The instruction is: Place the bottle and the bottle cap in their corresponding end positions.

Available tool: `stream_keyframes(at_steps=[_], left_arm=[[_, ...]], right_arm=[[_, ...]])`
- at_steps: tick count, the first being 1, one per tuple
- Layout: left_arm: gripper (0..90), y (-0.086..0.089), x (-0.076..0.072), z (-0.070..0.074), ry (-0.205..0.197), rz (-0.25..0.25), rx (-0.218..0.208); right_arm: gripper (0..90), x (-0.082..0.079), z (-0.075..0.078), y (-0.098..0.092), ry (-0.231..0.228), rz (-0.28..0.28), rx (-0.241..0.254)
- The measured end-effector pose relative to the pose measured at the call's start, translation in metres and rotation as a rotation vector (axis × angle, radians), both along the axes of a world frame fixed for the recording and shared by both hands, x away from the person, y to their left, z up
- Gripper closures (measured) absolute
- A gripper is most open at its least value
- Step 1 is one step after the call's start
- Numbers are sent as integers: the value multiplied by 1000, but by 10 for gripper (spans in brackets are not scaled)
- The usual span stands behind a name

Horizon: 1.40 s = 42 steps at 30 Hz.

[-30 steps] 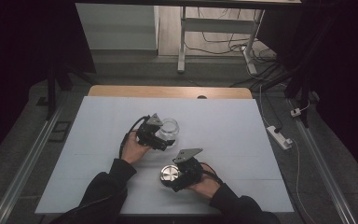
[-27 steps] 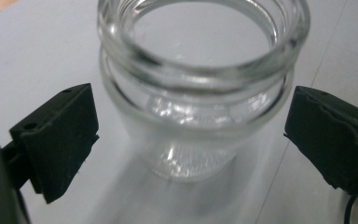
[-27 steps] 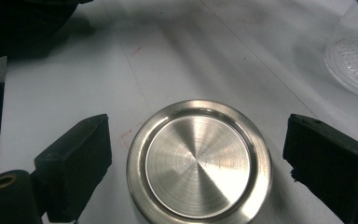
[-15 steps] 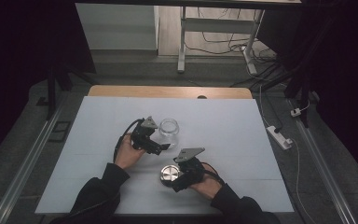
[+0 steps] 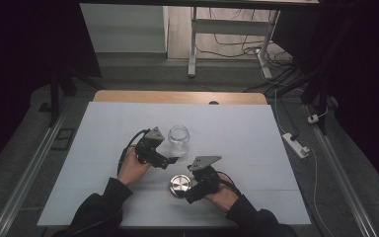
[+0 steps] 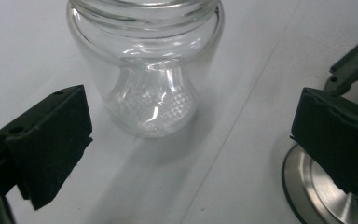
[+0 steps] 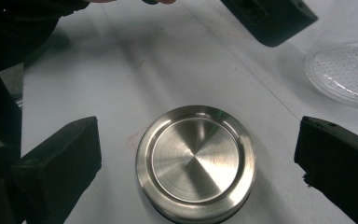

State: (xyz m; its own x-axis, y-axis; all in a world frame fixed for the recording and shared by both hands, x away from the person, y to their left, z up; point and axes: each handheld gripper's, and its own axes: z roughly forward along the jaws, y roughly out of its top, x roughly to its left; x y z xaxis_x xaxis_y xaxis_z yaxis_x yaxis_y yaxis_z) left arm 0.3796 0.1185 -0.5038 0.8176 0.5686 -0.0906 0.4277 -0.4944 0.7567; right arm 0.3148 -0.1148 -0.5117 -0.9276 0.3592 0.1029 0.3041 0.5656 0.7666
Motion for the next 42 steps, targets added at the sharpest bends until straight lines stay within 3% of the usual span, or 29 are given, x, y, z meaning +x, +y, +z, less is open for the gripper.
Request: stream_keyframes(at_steps=[6, 20, 42], left_arm=[[0, 4, -7, 0, 21, -18, -33], [0, 8, -27, 1, 3, -18, -7], [0, 18, -59, 11, -14, -4, -18]], right_arm=[[0, 0, 1, -5, -5, -9, 9], [0, -1, 5, -13, -19, -27, 11], [0, -1, 11, -21, -39, -46, 1]])
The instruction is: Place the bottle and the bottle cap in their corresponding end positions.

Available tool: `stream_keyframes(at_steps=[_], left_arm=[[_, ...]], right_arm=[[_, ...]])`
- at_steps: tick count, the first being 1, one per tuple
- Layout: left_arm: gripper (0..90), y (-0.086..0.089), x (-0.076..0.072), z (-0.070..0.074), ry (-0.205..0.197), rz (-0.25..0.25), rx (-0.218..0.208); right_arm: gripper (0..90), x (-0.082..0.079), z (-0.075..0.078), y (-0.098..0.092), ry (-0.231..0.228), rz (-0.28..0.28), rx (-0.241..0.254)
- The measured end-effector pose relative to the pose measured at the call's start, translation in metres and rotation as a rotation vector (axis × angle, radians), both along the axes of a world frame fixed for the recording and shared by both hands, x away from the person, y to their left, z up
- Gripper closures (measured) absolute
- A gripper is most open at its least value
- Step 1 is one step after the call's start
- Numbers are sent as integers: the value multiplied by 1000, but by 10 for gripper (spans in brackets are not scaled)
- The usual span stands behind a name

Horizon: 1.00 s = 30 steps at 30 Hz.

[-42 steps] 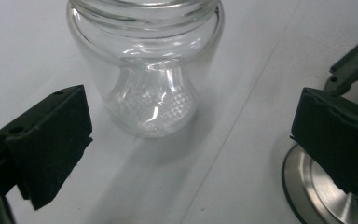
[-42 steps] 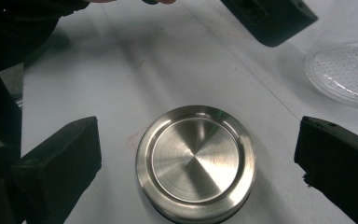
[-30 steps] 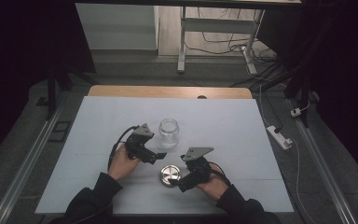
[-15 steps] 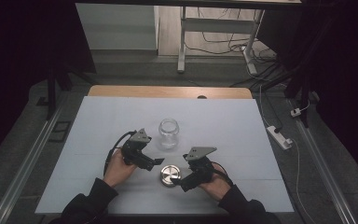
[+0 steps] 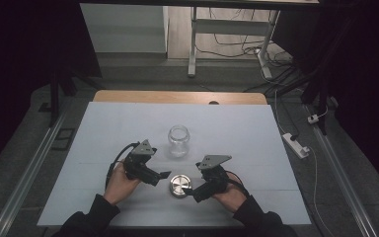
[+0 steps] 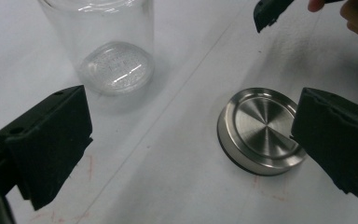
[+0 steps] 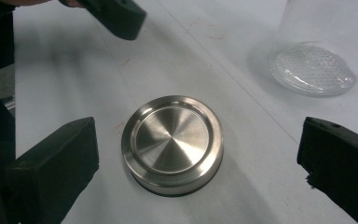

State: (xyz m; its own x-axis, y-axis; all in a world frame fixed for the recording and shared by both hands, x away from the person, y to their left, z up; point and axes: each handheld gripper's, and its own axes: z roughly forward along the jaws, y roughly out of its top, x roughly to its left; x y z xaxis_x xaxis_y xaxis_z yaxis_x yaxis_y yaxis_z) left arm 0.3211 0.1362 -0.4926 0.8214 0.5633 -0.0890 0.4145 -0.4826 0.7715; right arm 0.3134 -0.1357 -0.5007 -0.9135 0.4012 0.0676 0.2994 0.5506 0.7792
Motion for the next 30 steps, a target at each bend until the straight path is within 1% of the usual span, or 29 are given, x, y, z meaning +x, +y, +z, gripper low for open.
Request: stream_keyframes(at_steps=[6, 7, 10, 12, 19, 23, 25, 30], left_arm=[[0, 4, -9, 4, 9, 3, 2], [0, 5, -11, 4, 9, 6, 2], [0, 10, -16, 5, 14, 11, -7], [0, 13, -19, 6, 17, 18, -10], [0, 23, -32, 7, 12, 32, -12], [0, 30, -40, 7, 8, 46, -19], [0, 33, -43, 7, 6, 50, -15], [0, 42, -52, 6, 7, 75, -18]], right_arm=[[0, -1, 4, -4, 0, -7, 0], [0, -2, 4, -5, 5, -5, -4], [0, -4, 4, -6, -1, -1, -16], [0, -5, 5, -7, 5, -4, -12], [0, -10, 10, -13, -4, -11, -6], [0, -11, 12, -19, -13, -25, -6], [0, -11, 13, -23, -19, -36, -3], [0, -13, 15, -33, -31, -63, -3]])
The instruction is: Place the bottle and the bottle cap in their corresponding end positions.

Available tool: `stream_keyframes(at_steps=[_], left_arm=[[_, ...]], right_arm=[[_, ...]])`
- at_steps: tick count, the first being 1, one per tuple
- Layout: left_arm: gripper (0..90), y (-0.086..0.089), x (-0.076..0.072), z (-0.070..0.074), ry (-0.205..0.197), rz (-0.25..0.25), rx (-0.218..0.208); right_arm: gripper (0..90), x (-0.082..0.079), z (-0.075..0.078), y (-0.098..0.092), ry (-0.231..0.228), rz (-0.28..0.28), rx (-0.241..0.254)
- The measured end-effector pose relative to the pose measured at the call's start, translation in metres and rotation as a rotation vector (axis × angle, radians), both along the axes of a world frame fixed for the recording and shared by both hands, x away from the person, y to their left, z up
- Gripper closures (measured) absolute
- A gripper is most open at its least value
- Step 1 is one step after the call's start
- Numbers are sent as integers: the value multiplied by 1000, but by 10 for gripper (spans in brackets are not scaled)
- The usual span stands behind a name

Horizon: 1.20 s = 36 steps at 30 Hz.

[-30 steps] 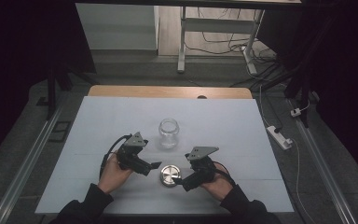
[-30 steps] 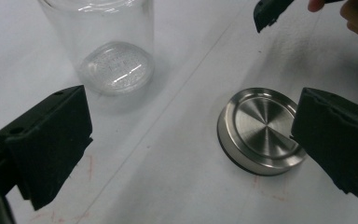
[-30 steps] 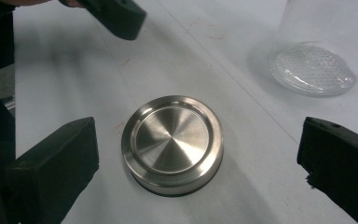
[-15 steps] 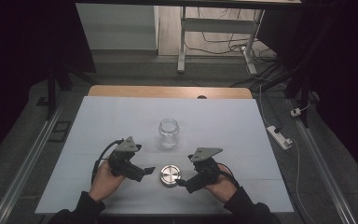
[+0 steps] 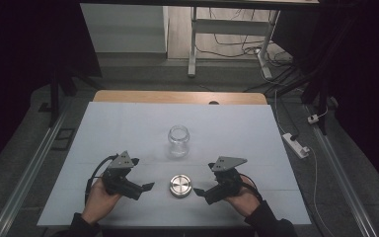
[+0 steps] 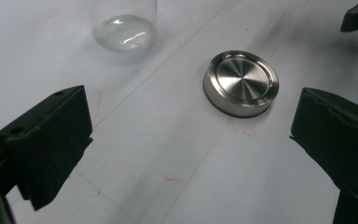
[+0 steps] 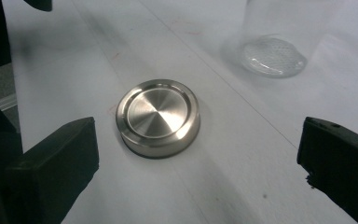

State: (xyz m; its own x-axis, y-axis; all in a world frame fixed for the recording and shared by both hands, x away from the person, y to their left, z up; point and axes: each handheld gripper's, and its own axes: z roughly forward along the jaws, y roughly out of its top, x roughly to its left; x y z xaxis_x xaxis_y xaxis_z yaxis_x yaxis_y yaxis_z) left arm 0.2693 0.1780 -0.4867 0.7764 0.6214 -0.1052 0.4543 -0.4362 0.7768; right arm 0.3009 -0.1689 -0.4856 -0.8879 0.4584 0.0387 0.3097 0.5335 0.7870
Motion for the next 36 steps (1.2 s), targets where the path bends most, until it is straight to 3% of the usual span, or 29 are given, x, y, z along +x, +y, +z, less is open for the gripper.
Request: stream_keyframes(at_steps=[12, 36], left_arm=[[0, 24, -20, -4, 9, 63, -6], [0, 74, -58, -14, 27, 210, -40]], right_arm=[[0, -5, 1, -24, -7, -58, -4], [0, -17, 1, -81, -17, -230, 5]])
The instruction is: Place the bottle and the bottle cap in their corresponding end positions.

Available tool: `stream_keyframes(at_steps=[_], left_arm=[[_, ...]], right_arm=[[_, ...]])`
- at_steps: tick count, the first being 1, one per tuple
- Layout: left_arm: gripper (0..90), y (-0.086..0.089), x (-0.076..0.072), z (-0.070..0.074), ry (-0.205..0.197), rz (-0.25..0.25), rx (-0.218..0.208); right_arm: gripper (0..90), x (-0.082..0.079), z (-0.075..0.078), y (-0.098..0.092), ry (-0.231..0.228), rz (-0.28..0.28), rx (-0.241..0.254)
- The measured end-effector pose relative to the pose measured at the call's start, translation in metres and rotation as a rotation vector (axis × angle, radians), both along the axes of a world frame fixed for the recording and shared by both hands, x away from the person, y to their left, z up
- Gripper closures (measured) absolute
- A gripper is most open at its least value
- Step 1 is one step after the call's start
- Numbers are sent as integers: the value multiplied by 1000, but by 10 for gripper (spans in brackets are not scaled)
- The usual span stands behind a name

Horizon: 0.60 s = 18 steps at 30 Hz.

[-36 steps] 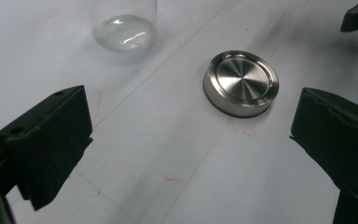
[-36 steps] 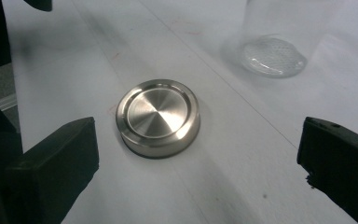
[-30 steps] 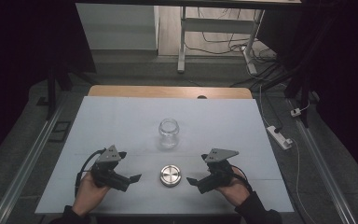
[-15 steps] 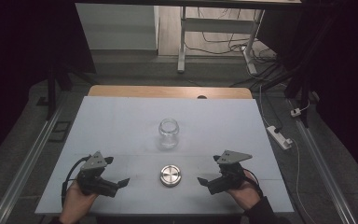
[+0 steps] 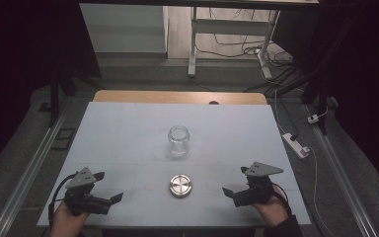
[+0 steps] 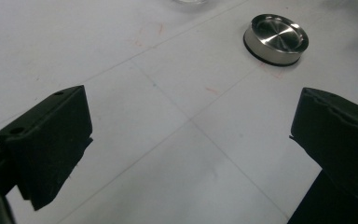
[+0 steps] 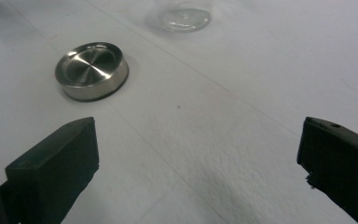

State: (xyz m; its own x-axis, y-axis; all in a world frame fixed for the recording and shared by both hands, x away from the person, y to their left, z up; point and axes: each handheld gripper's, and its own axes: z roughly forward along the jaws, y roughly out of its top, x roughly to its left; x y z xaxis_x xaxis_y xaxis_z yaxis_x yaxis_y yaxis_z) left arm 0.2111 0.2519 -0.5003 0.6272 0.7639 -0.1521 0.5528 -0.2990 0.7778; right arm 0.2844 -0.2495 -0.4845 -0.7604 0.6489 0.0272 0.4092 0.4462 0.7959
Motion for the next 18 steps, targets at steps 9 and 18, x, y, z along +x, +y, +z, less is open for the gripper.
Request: stream_keyframes(at_steps=[9, 18], left_arm=[[0, 17, -13, -9, 24, 56, -5], [0, 29, -26, -17, 46, 99, -17]], right_arm=[[0, -7, -3, -27, 8, -88, 12], [0, -18, -12, -51, 42, -170, -6]])
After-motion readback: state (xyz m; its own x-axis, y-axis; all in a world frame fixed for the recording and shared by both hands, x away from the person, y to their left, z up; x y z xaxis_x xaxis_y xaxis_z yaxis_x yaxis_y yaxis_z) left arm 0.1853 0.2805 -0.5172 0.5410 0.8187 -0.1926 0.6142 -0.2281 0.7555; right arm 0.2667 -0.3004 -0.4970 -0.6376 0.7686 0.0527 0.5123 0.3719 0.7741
